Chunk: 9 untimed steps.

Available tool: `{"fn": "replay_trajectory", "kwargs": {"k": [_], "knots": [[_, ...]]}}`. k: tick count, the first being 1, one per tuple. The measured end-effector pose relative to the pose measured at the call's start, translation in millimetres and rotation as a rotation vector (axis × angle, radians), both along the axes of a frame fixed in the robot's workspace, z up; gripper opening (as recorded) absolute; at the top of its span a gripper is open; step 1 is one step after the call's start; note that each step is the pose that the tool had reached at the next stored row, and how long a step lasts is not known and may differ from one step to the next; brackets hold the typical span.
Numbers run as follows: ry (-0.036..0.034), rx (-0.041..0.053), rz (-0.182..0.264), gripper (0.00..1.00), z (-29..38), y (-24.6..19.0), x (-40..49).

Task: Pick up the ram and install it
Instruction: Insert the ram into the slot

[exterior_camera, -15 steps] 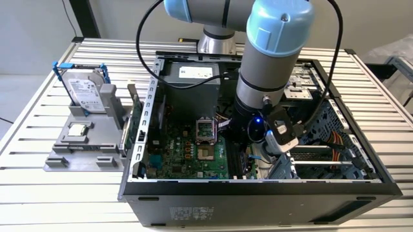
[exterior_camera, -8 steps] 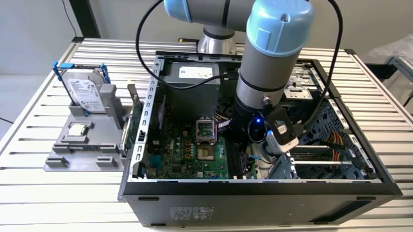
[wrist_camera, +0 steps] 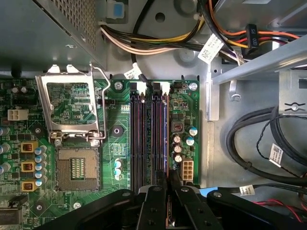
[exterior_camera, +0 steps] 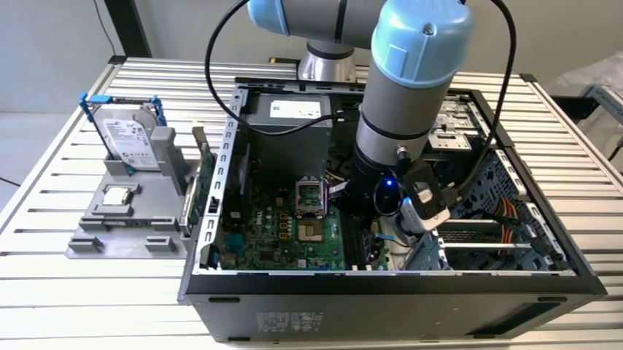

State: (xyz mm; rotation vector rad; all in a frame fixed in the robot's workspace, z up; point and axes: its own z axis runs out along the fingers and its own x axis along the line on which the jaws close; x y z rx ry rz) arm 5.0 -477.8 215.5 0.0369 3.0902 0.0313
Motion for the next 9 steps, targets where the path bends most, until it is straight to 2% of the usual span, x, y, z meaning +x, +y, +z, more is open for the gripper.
{"fn": "replay_trajectory", "kwargs": {"k": [9], "knots": [[0.0000,0.0000,0.000,0.00,0.0,0.0,-0.3]]}}
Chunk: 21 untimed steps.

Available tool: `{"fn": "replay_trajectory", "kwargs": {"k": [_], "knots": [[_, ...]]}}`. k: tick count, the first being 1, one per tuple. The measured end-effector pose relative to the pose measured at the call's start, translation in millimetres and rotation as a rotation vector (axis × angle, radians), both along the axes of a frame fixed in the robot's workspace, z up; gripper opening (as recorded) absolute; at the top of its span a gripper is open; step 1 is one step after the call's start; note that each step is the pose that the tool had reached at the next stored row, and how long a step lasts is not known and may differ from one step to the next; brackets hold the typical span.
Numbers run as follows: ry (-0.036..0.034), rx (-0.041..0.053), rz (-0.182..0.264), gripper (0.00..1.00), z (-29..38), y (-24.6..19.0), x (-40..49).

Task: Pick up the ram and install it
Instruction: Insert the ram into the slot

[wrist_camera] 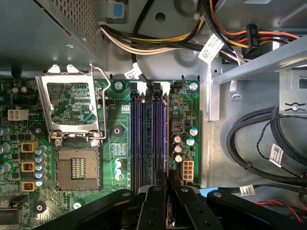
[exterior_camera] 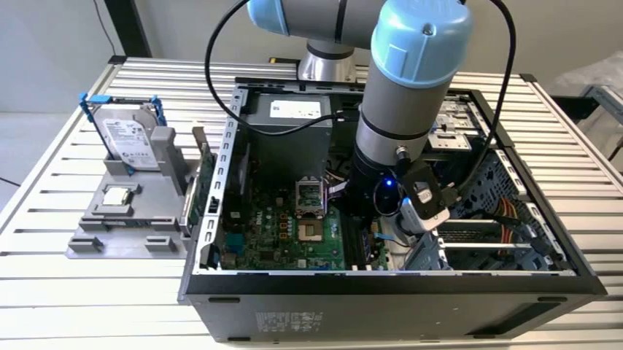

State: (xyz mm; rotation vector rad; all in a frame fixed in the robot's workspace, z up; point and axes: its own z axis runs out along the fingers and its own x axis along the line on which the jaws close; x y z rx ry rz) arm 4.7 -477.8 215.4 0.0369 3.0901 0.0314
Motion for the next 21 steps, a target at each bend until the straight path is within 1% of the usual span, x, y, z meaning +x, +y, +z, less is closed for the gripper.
{"fn": "replay_trajectory", "kwargs": {"k": [3,7,16,17,21], "knots": [[0.0000,0.0000,0.000,0.00,-0.2,0.0,0.0],[0.0000,0.0003,0.000,0.00,-4.4,-0.1,0.0],[0.0002,-0.0002,0.000,0.00,-5.0,-0.2,0.1],[0.0002,-0.0001,0.000,1.00,-5.0,-0.2,0.1],[0.0002,0.0001,0.000,1.00,-5.1,-0.2,0.1]]}}
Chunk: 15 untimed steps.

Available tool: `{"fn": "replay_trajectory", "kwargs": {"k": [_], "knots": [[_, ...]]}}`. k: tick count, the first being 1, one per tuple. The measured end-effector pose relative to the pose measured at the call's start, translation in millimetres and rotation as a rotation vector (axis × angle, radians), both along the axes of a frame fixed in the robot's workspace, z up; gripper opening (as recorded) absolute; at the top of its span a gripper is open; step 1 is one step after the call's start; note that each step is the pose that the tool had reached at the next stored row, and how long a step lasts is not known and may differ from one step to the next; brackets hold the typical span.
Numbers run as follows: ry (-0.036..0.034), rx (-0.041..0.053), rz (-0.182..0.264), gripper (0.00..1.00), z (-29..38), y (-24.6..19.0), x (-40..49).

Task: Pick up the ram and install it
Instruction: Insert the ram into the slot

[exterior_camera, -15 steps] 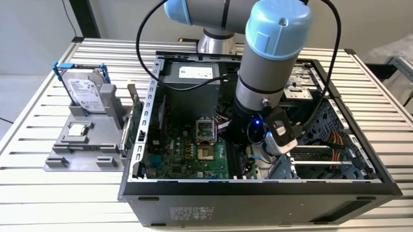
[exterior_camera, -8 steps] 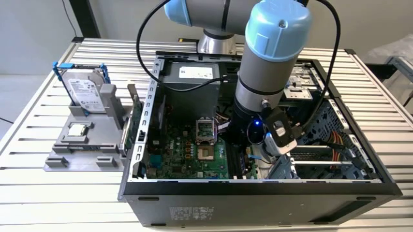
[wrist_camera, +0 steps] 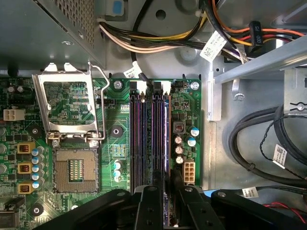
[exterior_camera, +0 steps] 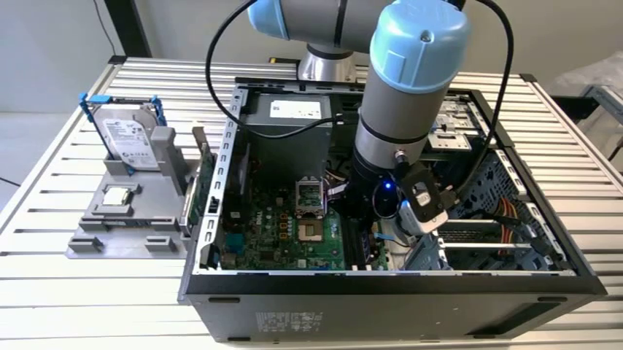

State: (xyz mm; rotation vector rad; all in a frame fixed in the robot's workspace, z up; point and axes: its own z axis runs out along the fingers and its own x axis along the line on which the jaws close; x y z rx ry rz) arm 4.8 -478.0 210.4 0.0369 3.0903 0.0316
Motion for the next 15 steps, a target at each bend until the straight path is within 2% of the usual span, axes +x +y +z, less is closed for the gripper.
{"fn": "replay_trajectory", "kwargs": {"k": [4,11,14,15], "knots": [[0.0001,0.0000,0.000,1.00,6.1,0.0,0.0],[0.0006,0.0000,0.000,1.00,31.2,-0.1,0.0],[0.0005,0.0001,0.000,1.00,31.8,-0.1,0.0],[0.0006,0.0001,0.000,0.00,31.8,-0.1,0.0]]}}
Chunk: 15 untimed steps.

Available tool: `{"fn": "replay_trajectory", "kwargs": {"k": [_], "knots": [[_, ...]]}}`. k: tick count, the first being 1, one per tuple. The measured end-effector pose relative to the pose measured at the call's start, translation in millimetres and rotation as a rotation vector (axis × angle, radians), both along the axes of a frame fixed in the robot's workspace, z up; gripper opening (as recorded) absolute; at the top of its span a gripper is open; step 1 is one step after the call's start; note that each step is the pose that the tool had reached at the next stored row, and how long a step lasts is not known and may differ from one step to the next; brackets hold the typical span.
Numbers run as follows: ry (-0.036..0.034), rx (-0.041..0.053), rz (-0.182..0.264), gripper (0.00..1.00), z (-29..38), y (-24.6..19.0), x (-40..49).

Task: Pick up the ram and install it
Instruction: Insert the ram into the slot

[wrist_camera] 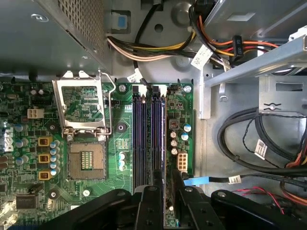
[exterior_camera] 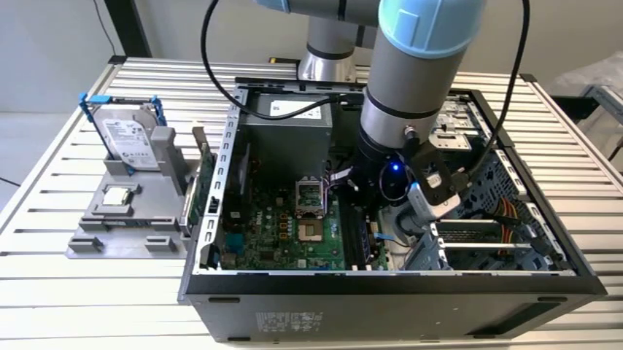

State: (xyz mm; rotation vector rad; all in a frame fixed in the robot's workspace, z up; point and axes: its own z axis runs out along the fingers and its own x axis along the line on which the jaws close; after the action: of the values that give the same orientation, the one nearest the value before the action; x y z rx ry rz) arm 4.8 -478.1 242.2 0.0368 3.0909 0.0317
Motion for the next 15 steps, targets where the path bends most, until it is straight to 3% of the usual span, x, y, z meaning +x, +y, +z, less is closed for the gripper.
{"fn": "replay_trajectory", "kwargs": {"k": [15], "knots": [[0.0000,0.0023,0.000,0.00,0.1,-0.5,0.0]]}}
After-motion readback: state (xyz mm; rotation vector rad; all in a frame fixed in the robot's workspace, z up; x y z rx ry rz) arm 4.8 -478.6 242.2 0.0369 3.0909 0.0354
